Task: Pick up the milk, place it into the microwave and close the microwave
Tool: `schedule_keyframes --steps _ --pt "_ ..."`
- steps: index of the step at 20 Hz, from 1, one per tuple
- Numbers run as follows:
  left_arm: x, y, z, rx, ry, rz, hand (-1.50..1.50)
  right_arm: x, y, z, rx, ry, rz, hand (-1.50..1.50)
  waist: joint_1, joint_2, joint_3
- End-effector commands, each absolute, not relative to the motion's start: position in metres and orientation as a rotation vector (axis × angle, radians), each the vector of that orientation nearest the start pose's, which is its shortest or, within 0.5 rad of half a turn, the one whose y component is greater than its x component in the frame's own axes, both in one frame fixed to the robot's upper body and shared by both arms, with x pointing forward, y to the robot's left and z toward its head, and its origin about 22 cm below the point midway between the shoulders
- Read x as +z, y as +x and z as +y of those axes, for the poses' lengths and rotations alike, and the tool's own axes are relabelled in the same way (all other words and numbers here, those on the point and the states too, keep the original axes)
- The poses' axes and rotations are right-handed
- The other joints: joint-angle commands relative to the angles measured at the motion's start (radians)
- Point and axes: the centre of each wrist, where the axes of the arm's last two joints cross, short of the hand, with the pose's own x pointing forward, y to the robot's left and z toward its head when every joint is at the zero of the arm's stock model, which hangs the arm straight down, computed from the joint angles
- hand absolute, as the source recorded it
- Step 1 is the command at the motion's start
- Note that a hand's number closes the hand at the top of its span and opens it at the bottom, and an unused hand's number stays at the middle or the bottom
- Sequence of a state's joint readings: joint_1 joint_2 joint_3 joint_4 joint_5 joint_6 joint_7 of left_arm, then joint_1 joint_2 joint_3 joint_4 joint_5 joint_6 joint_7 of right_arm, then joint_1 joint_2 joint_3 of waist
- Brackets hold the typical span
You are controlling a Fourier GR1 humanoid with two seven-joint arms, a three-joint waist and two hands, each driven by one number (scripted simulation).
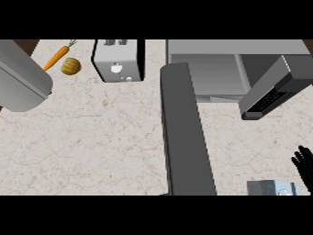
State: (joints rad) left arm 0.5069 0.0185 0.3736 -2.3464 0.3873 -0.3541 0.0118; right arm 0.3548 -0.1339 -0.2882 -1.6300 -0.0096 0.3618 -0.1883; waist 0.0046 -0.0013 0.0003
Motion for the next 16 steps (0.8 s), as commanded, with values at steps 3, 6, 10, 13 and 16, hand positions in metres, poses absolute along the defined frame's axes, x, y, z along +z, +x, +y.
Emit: schedule_keyframes --steps 3,6,10,13,16 --pt "0.12 0.082 0.324 0.054 0.069 -1.968 -1.5 -0.058 0.126 -0.364 0.123 -0.125 -1.485 -1.5 0.0 0.0 0.0" --pt "0.128 0.084 0.344 0.062 0.087 -1.983 -1.5 -0.066 0.123 -0.347 0.119 -0.157 -1.481 -1.5 -0.001 0.0 0.0" --pt "0.113 0.083 0.317 0.062 0.072 -1.963 -1.5 -0.099 0.123 -0.362 0.111 -0.173 -1.465 -1.5 0.001 0.001 0.0" --pt "0.114 0.081 0.33 0.055 0.064 -1.945 -1.5 -0.102 0.136 -0.359 0.152 -0.181 -1.474 -1.5 0.001 0.001 0.0" --pt "0.119 0.077 0.321 0.042 0.068 -1.959 -1.5 -0.123 0.155 -0.351 0.141 -0.159 -1.463 -1.5 0.006 0.001 0.0"
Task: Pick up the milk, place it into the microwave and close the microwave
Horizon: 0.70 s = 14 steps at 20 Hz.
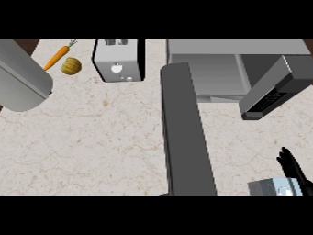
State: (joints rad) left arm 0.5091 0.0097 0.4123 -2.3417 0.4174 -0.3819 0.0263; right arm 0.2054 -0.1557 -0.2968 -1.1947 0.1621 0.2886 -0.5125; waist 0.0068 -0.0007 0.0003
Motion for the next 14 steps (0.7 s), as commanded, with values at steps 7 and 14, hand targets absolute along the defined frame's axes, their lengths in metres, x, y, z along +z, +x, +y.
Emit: schedule_keyframes --steps 7,14 --pt "0.119 0.078 0.327 0.055 0.047 -1.95 -1.5 -0.124 0.155 -0.345 0.258 -0.115 -1.584 1.5 0.0 0.0 0.0" --pt "0.109 0.08 0.326 0.07 0.062 -1.953 -1.5 -0.126 0.187 -0.349 0.156 -0.114 -1.759 1.5 0.006 0.0 0.001"
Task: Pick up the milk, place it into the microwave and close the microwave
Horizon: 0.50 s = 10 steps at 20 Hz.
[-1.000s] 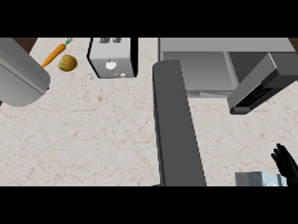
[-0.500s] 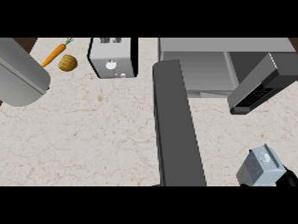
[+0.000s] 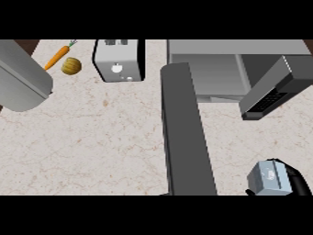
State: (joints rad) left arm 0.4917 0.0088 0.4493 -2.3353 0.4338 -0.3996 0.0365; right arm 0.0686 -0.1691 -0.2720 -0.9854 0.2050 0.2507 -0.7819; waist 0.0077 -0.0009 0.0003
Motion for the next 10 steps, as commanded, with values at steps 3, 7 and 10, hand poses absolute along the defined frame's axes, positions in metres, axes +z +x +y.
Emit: schedule_keyframes --steps 3,7,10 --pt "0.113 0.087 0.328 0.056 0.043 -1.948 -1.5 -0.117 0.235 -0.321 0.159 -0.189 -1.893 1.5 0.01 0.004 0.002" --pt "0.108 0.084 0.335 0.06 0.037 -1.966 -1.5 -0.127 0.258 -0.324 0.196 -0.129 -1.934 1.5 0.022 0.007 0.002" --pt "0.108 0.08 0.337 0.048 0.029 -1.962 -1.5 -0.109 0.283 -0.311 0.181 0.014 -1.961 1.5 0.013 0.003 0.001"
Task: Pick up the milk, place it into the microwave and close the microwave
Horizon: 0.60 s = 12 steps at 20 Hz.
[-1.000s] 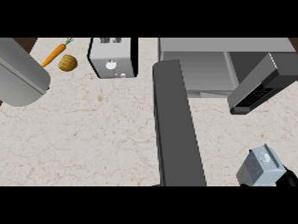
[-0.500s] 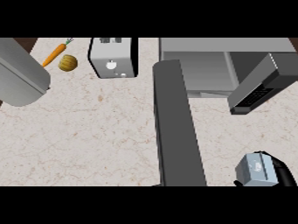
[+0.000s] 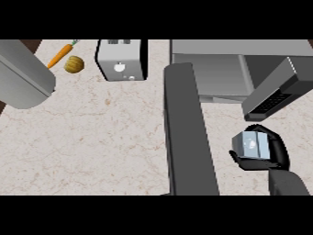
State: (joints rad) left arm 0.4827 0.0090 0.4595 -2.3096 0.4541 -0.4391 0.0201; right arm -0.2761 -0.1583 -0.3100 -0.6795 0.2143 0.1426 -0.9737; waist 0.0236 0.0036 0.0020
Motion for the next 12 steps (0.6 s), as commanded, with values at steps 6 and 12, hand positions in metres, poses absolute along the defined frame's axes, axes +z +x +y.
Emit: schedule_keyframes --steps 6,12 --pt "0.118 0.08 0.336 0.082 0.075 -1.949 -1.5 -0.103 0.271 -0.271 0.21 0.091 -1.976 1.5 -0.025 -0.007 -0.003" --pt "0.1 0.081 0.351 0.091 0.091 -1.945 -1.5 -0.067 0.305 -0.242 0.223 0.017 -2.007 1.5 -0.021 -0.006 -0.003"
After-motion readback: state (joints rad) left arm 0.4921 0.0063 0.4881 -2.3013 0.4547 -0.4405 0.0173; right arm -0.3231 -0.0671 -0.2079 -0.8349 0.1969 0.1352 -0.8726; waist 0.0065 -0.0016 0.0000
